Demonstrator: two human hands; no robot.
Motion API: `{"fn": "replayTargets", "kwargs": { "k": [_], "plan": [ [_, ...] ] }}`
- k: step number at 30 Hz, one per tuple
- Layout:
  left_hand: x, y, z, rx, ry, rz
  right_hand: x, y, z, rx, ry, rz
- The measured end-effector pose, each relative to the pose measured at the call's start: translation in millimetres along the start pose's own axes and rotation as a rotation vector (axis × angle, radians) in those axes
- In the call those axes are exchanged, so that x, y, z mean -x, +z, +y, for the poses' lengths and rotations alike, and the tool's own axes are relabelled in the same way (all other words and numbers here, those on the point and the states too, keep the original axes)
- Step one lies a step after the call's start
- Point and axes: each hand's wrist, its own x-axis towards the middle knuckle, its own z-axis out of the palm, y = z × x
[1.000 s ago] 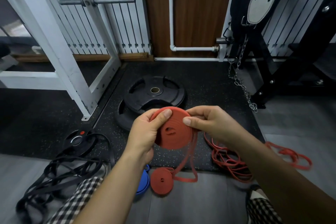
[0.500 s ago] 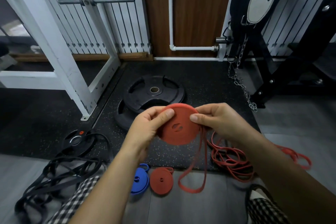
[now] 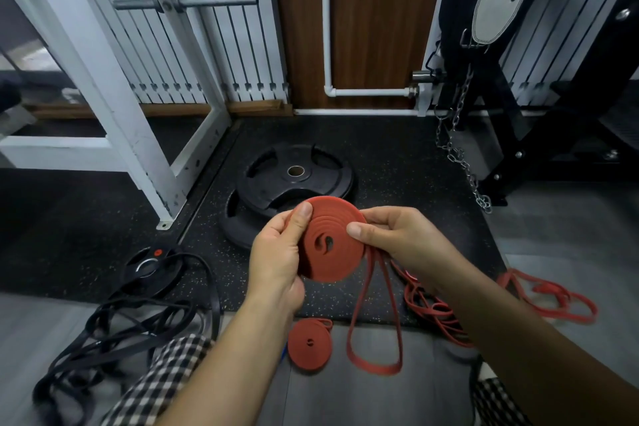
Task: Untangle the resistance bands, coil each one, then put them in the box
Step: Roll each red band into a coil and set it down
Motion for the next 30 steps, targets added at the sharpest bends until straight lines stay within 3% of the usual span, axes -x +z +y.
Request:
{"fn": "replayTargets", "kwargs": {
  "k": [5, 10, 13, 20, 25, 30],
  "plan": [
    [-4.4, -0.1, -2.8, 0.108, -0.084, -0.019, -1.8, 1.7, 6.3, -0.024, 0.038, 0.058],
    [-8.4, -12.6, 8.5, -0.232, -0.018, -0.339, 2.6, -15.5, -5.5, -0.007, 0.041, -0.041],
    [-7.5, -18.3, 8.8, -0.359, -0.071, -0.432, 3.0, -19.8, -7.5, 0.024, 0.044, -0.089],
    [-1.4, -10.7, 3.8, -0.209, 0.013, -0.334, 1.0, -17.7, -6.8, -0.030, 0.010, -0.023],
    [1.6, -5.8, -1.1, -0.356, 0.156, -0.256, 0.6, -17.9, -6.3, 0.020, -0.002, -0.002],
    [-3.3, -16.8, 8.3, -0.414, 0.011, -0.483, 4.8, -20.6, -9.8, 0.134, -0.009, -0.076]
  ]
}}
